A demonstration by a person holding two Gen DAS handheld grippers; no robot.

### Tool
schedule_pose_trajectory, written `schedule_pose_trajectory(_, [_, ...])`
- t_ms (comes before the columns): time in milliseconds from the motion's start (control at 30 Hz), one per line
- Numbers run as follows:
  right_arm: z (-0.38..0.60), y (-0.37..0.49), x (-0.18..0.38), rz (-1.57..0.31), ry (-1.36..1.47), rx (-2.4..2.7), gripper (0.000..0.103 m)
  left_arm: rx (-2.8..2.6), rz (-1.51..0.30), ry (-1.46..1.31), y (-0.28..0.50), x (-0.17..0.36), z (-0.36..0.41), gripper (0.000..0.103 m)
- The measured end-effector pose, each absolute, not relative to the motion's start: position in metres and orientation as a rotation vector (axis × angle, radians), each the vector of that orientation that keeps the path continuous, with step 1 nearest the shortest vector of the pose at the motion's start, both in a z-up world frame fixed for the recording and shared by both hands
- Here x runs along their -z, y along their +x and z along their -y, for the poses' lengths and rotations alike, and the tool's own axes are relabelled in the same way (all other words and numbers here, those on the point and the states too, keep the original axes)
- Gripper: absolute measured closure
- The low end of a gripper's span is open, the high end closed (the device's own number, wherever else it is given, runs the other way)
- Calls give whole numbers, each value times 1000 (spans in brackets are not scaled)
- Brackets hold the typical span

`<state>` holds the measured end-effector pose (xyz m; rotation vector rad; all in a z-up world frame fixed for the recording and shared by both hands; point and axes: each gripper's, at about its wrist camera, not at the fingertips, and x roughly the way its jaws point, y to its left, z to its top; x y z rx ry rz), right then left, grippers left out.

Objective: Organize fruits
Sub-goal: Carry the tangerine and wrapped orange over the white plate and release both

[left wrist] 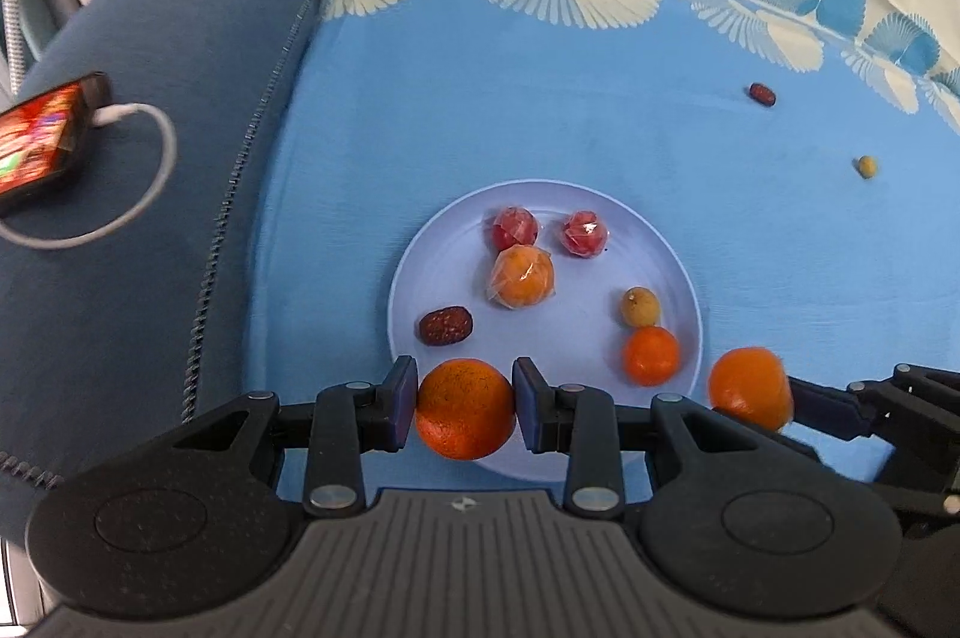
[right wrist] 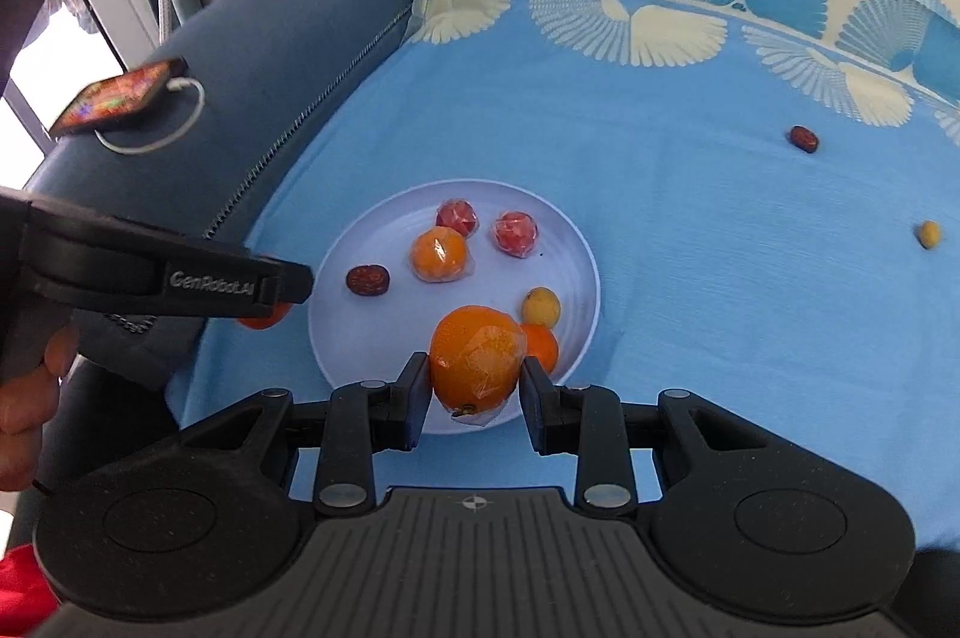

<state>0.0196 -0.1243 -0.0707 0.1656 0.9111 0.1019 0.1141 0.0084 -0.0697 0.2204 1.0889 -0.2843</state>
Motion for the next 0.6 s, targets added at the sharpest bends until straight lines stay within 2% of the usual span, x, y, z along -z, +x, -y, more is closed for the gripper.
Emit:
schedule_pose_trajectory(433, [120, 68, 118, -1023, 134, -140, 68, 300, -1179, 262, 157, 126, 8, 65])
schedule_pose_trajectory(467, [120, 71, 120, -1025, 126, -146, 68, 301, -1178, 260, 160, 126, 9, 61])
schedule_pose_trajectory(500, [119, 73, 121, -1025, 114, -150, 68, 307, -1175, 256, 162, 126, 10, 41])
schedule_pose_trajectory(533, [118, 75, 122, -1021, 98, -150, 66, 307, -1166, 250, 163, 123, 9, 27])
schedule_pose_trajectory(567, [117, 78, 121, -1012, 82, -151, 53, 300, -1147, 241, 163, 118, 9, 5])
schedule_pose_trajectory(600, [116, 79, 119, -1001, 62, -154, 37, 288, -1104, 229, 161, 109, 6, 0])
